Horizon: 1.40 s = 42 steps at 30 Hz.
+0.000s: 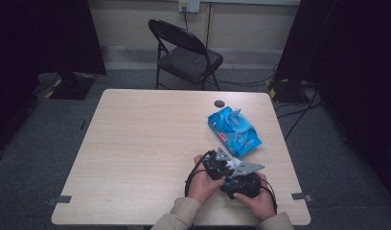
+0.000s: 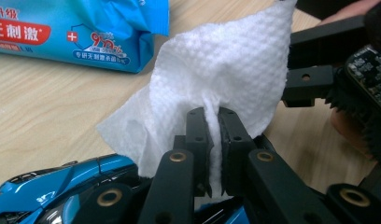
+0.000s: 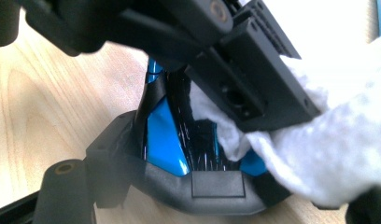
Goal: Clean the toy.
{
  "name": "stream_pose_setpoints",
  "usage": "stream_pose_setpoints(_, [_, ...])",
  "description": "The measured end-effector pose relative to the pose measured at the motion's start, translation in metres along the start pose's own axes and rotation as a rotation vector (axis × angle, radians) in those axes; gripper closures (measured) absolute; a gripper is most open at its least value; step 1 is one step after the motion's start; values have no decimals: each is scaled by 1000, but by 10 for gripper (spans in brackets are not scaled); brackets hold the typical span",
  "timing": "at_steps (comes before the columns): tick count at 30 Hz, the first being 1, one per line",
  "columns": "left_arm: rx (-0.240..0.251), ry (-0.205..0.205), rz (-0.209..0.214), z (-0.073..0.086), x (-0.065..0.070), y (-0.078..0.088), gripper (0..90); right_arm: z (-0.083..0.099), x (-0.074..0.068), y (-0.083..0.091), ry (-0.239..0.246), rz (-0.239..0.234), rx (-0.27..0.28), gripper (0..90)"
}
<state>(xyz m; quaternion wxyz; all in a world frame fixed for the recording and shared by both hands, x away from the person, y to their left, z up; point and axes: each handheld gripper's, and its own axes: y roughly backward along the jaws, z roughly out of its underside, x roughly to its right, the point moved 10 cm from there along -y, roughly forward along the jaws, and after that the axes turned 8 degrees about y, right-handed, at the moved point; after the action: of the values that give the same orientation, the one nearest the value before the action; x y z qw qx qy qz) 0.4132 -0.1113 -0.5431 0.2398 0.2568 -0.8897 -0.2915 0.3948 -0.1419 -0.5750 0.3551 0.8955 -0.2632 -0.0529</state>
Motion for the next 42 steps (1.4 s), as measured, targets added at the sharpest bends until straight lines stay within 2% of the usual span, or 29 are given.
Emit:
stream_pose_setpoints(6, [9, 1, 2, -1, -2, 1, 846, 0, 0, 0, 0, 0, 0, 247])
stream_pose_setpoints(7, [12, 13, 3, -1, -2, 1, 847, 0, 0, 0, 0, 0, 0, 246])
stream_pose_setpoints(11, [13, 3, -15, -1, -6, 5, 848, 0, 0, 0, 0, 0, 0, 247])
stream_pose_setpoints(15, [26, 11, -11, -1, -9, 5, 847, 0, 0, 0, 1, 1, 0, 247])
stream_pose_setpoints(17, [28, 4, -34, -2, -13, 7, 847, 0, 0, 0, 1, 1, 0, 247])
stream_pose_setpoints(23, [52, 30, -44, -4, -21, 8, 846, 0, 0, 0, 0, 1, -1, 247])
stream_pose_setpoints(30, [62, 38, -56, -5, -30, 8, 843, 0, 0, 0, 0, 1, -1, 246])
stream_pose_setpoints(32, [60, 33, -78, -5, -35, 9, 842, 0, 0, 0, 0, 0, -1, 246])
stream_pose_setpoints(34, [73, 53, -82, -6, -40, 9, 842, 0, 0, 0, 0, 1, -1, 247])
stream_pose_setpoints(35, [71, 46, -94, -5, -44, 11, 842, 0, 0, 0, -1, 1, -1, 246])
stream_pose_setpoints(37, [78, 64, -88, -5, -48, 11, 842, 0, 0, 0, 0, 1, -1, 246])
stream_pose_setpoints(42, [87, 64, -93, -5, -53, 12, 841, 0, 0, 0, -1, 0, -1, 246])
